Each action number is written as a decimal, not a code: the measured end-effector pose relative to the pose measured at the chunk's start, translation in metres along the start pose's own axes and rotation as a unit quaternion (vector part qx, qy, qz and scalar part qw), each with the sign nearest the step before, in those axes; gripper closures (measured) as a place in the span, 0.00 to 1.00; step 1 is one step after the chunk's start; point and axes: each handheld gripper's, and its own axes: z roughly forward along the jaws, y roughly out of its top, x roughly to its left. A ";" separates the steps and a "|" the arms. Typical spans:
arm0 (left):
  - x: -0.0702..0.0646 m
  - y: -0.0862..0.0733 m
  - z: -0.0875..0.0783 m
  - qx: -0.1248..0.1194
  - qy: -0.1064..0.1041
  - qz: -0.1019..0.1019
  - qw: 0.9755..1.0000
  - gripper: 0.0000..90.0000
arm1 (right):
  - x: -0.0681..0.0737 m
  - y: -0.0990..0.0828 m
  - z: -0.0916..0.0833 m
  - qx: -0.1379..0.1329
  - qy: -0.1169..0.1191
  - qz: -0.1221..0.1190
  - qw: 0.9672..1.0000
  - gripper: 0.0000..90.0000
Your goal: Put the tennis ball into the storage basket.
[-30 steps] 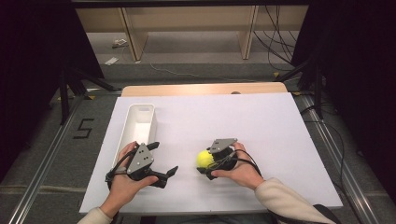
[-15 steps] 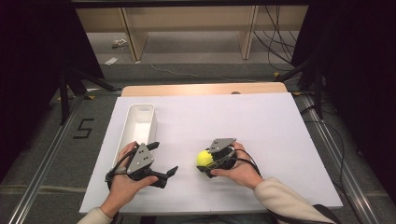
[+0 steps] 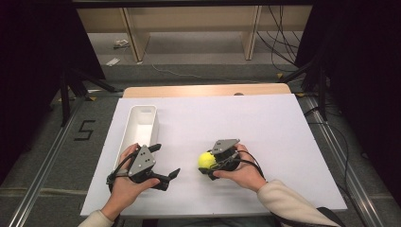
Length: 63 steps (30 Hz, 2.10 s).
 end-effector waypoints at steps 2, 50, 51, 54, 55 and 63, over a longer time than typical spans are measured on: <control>0.000 0.000 0.000 0.000 0.000 0.000 1.000 0.00 | 0.000 0.000 -0.001 -0.002 -0.001 0.001 1.000 0.29; 0.000 0.000 0.000 0.001 -0.001 0.000 1.000 0.00 | -0.006 0.013 -0.014 -0.039 -0.014 0.018 0.999 0.29; 0.000 0.000 0.000 0.001 -0.001 0.000 1.000 0.00 | -0.006 0.013 -0.014 -0.041 -0.015 0.018 0.999 0.29; 0.000 0.000 0.000 0.001 -0.001 -0.001 1.000 0.00 | -0.006 0.015 -0.014 -0.043 -0.015 0.019 0.999 0.29; 0.000 0.000 0.000 0.001 -0.001 -0.001 1.000 0.00 | -0.006 0.015 -0.015 -0.044 -0.016 0.019 0.999 0.29; 0.000 0.000 0.000 0.002 -0.002 -0.002 1.000 0.00 | -0.007 0.021 -0.016 -0.052 -0.017 0.017 0.998 0.29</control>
